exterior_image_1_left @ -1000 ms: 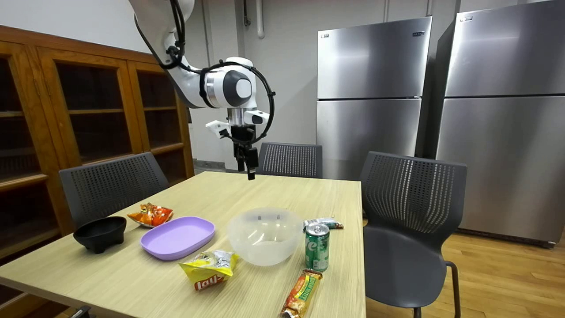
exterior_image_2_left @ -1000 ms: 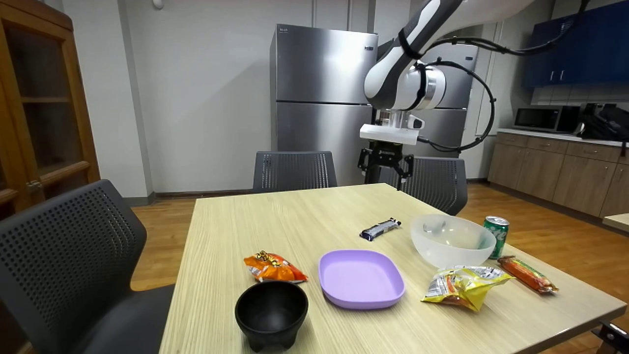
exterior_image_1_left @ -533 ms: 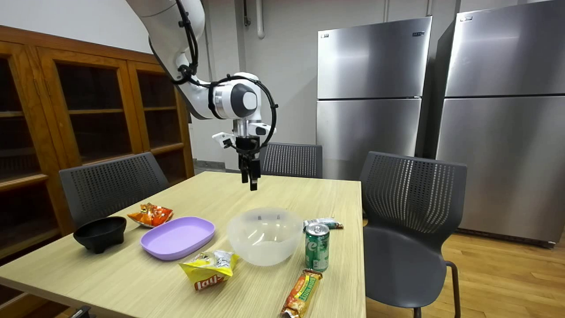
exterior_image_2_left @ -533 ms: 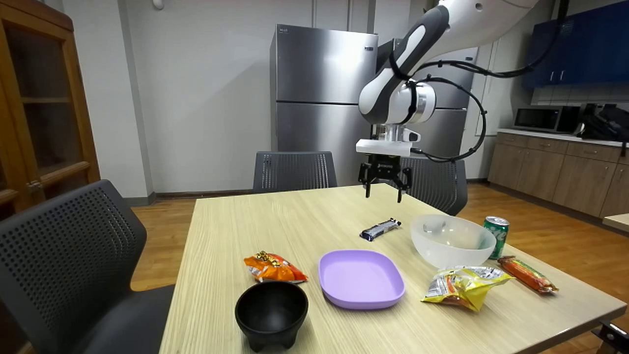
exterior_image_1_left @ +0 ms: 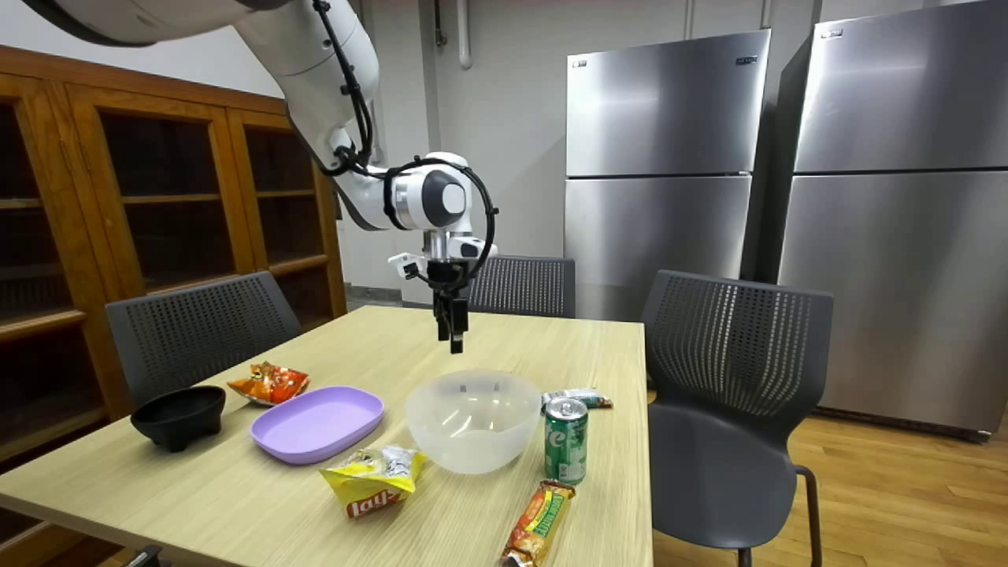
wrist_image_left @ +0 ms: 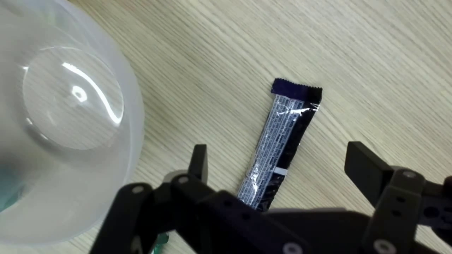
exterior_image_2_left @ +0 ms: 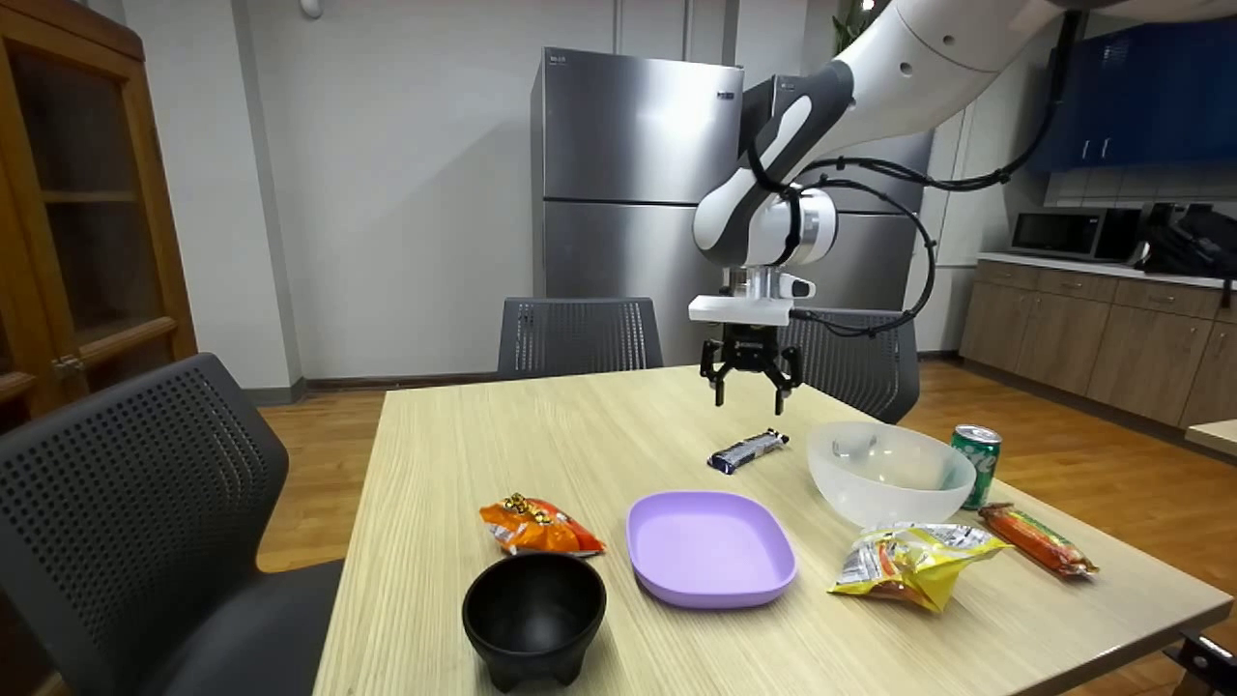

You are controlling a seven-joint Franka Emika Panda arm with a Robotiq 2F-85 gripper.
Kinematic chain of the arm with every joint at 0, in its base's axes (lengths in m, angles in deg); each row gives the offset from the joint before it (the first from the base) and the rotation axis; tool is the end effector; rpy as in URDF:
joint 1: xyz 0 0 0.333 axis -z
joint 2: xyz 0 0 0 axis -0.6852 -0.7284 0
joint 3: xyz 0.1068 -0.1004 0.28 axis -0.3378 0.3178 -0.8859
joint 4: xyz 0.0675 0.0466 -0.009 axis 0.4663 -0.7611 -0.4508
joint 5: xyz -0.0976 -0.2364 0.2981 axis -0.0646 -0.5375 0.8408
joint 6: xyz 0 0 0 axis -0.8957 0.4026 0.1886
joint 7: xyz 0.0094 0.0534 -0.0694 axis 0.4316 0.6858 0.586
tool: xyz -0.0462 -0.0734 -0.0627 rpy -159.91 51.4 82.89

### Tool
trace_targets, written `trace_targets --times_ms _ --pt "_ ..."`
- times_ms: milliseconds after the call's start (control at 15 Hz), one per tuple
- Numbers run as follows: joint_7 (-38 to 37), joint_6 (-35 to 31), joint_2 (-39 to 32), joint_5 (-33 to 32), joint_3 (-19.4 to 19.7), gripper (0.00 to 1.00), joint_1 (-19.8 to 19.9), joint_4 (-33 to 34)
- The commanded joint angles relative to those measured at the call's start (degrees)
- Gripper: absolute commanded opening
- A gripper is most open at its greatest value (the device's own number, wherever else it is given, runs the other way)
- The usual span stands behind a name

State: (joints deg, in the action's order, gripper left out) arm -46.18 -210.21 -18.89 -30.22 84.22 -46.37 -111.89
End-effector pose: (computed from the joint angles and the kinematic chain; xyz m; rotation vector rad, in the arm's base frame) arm 0.7036 -0.0390 0.1844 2.7911 -1.3151 -0.1296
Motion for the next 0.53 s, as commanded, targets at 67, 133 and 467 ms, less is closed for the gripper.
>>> trace_targets --times_ms 67,133,467 --pt "-5.2 2.1 -3.7 0.1 0.8 1.00 -0.3 5.3" --pt "-5.8 2.2 -4.2 0.2 0.7 1.00 -0.2 5.8" --pt "-9.6 0.6 -6.5 0.5 0.8 1.00 -0.3 6.5"
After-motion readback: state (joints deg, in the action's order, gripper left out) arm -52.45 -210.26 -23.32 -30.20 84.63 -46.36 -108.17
